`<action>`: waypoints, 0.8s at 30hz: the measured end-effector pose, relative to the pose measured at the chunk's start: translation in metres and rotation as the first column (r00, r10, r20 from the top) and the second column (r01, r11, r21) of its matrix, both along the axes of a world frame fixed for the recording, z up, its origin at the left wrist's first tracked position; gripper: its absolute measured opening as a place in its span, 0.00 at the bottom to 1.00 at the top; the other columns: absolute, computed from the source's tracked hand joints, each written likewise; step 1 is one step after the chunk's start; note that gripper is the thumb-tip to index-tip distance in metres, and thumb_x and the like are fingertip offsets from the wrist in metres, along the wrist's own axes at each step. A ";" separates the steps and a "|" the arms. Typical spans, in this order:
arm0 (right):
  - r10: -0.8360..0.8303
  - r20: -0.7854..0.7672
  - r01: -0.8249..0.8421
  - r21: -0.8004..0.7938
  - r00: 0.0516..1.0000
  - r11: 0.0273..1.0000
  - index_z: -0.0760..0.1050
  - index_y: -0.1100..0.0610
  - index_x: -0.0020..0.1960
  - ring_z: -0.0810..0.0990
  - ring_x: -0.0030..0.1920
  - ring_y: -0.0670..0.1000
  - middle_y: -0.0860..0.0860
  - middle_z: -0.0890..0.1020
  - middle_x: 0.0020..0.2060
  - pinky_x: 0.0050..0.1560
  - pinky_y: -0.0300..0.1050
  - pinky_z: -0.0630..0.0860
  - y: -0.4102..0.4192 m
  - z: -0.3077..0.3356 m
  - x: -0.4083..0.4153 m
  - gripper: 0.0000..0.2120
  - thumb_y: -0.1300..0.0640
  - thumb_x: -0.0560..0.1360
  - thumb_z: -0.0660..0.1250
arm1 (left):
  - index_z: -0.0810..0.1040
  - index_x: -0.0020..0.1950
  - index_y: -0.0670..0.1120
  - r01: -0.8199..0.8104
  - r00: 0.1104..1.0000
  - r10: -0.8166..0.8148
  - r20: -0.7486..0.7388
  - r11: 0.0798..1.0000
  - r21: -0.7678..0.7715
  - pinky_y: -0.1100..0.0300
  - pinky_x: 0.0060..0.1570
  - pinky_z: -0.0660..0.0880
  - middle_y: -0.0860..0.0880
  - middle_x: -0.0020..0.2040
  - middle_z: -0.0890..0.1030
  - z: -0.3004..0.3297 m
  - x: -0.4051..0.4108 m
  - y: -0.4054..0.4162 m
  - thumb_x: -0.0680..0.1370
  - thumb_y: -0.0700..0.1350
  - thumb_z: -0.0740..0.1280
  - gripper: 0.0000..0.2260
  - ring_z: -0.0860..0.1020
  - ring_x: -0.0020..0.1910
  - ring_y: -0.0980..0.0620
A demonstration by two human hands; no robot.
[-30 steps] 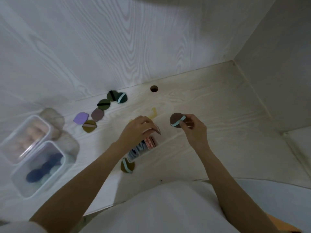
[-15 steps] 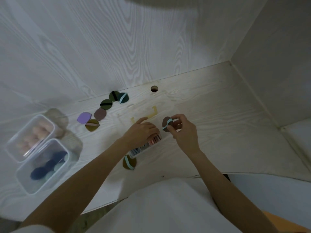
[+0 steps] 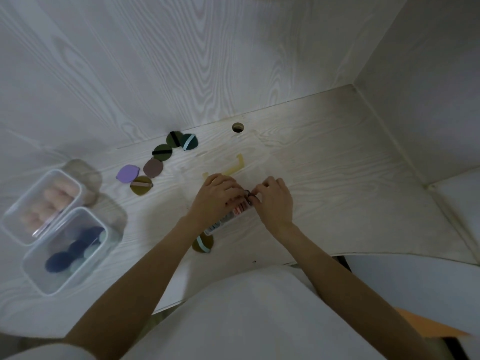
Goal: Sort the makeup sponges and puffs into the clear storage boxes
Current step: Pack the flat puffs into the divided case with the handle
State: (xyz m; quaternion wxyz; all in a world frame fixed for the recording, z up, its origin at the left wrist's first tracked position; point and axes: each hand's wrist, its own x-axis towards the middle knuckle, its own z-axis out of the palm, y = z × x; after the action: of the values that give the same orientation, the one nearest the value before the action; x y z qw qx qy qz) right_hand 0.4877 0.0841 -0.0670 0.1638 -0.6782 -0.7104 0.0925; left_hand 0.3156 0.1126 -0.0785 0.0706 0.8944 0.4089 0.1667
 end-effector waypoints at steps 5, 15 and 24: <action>0.007 -0.119 -0.014 -0.058 0.993 0.998 0.84 0.57 0.43 0.74 0.44 0.59 0.57 0.78 0.42 0.44 0.50 0.70 -0.006 -0.002 0.005 0.05 0.55 0.72 0.71 | 0.80 0.48 0.45 -0.353 0.885 0.356 0.300 0.933 -0.065 0.58 0.48 0.70 0.48 0.46 0.82 0.019 -0.023 -0.031 0.78 0.46 0.60 0.10 0.76 0.47 0.49; 0.152 -0.032 -0.153 -0.003 0.988 0.988 0.80 0.58 0.39 0.72 0.46 0.57 0.54 0.76 0.44 0.44 0.48 0.62 -0.014 -0.008 -0.001 0.23 0.37 0.68 0.63 | 0.73 0.61 0.49 -0.595 0.682 0.721 -0.123 0.450 -0.666 0.60 0.47 0.72 0.48 0.54 0.76 -0.021 -0.055 -0.122 0.71 0.51 0.72 0.21 0.77 0.50 0.50; 0.173 -0.008 -0.172 0.055 0.985 0.984 0.80 0.58 0.44 0.72 0.47 0.56 0.54 0.77 0.47 0.44 0.48 0.66 -0.005 -0.013 -0.008 0.28 0.34 0.70 0.57 | 0.75 0.60 0.48 -0.687 0.495 0.866 0.070 0.440 -0.579 0.58 0.50 0.72 0.47 0.55 0.78 -0.010 -0.080 -0.091 0.76 0.49 0.66 0.14 0.77 0.52 0.50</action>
State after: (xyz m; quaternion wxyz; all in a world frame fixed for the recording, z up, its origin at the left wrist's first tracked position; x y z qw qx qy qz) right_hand 0.4799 0.0791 -0.0802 0.1780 -0.6089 -0.7675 0.0917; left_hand 0.2356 0.0217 -0.0884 0.2752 0.5021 0.7861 0.2330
